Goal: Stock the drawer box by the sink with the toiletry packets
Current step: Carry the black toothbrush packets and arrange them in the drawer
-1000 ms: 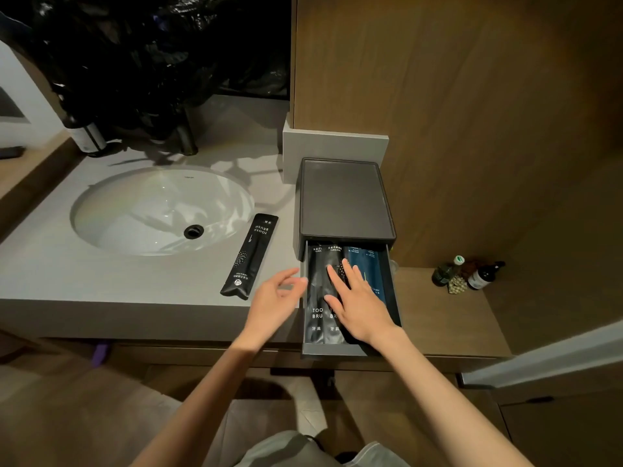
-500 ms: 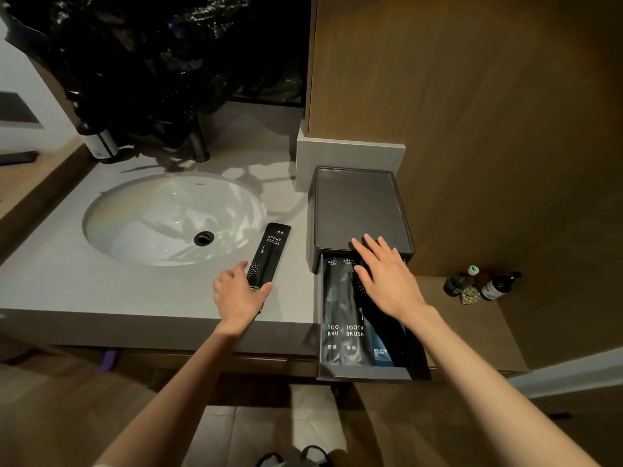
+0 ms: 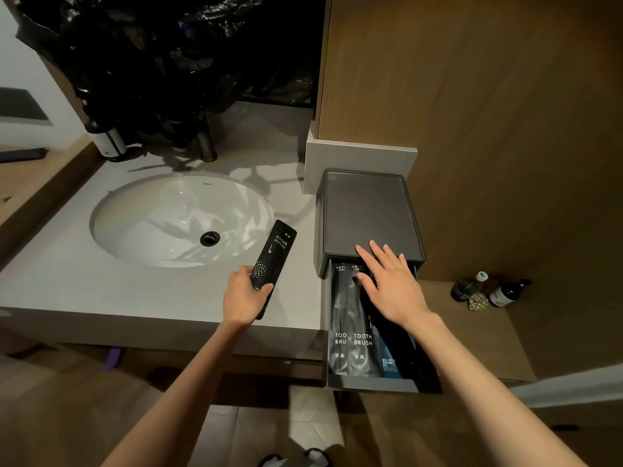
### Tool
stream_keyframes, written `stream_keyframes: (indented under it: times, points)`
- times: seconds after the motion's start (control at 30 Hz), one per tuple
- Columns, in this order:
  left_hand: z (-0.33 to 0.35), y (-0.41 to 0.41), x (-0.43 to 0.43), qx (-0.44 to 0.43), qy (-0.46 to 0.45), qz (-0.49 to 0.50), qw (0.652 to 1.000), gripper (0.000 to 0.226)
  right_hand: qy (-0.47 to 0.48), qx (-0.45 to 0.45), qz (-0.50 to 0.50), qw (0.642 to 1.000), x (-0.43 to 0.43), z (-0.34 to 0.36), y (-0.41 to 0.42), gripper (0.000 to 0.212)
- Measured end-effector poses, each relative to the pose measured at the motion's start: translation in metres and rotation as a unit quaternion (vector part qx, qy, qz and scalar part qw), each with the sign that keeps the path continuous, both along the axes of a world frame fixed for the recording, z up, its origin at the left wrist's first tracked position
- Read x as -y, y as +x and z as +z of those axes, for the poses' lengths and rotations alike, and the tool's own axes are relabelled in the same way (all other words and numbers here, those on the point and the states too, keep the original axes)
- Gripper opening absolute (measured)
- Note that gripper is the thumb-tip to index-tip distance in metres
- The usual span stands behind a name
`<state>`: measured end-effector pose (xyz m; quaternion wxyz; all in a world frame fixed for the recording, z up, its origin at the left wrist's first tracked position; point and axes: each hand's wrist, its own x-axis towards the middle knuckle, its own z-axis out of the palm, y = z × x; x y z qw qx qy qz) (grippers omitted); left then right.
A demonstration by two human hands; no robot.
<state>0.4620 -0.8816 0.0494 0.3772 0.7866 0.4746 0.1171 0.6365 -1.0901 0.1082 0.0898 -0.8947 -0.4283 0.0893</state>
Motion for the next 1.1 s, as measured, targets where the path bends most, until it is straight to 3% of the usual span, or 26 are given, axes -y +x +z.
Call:
stream_keyframes:
  times: [0.1,0.2,0.43,0.7,0.87,0.97,1.03,1.1]
  points:
    - [0.01,-0.007,-0.001,0.028,-0.006,-0.004,1.0,0.04,-0.007,-0.034,0.006,0.999,0.0,0.007,0.001,0.055]
    - [0.032,-0.016,0.003,0.073,0.013,-0.015,0.997,0.042,0.051,-0.052,0.04,0.997,-0.001,0.024,-0.007,0.057]
    - [0.103,-0.033,0.014,0.105,0.138,-0.15,0.973,0.044,0.223,0.033,0.144,0.964,-0.008,0.079,-0.045,0.046]
    - [0.155,-0.024,0.047,0.079,0.211,-0.297,0.928,0.035,0.193,0.12,0.146,0.963,0.004,0.105,-0.054,0.018]
    - [0.156,-0.013,0.065,0.077,0.296,-0.345,0.887,0.035,0.185,0.078,0.105,0.974,0.035,0.106,-0.059,0.011]
    - [0.155,-0.006,0.077,0.097,0.385,-0.333,0.855,0.065,0.207,0.046,0.043,0.976,0.061,0.099,-0.06,0.009]
    - [0.157,-0.002,0.088,0.133,0.367,-0.304,0.869,0.082,0.227,0.007,-0.008,0.974,0.079,0.092,-0.06,0.008]
    - [0.157,0.001,0.1,0.173,0.303,-0.268,0.898,0.08,0.238,-0.03,-0.063,0.969,0.097,0.082,-0.058,0.006]
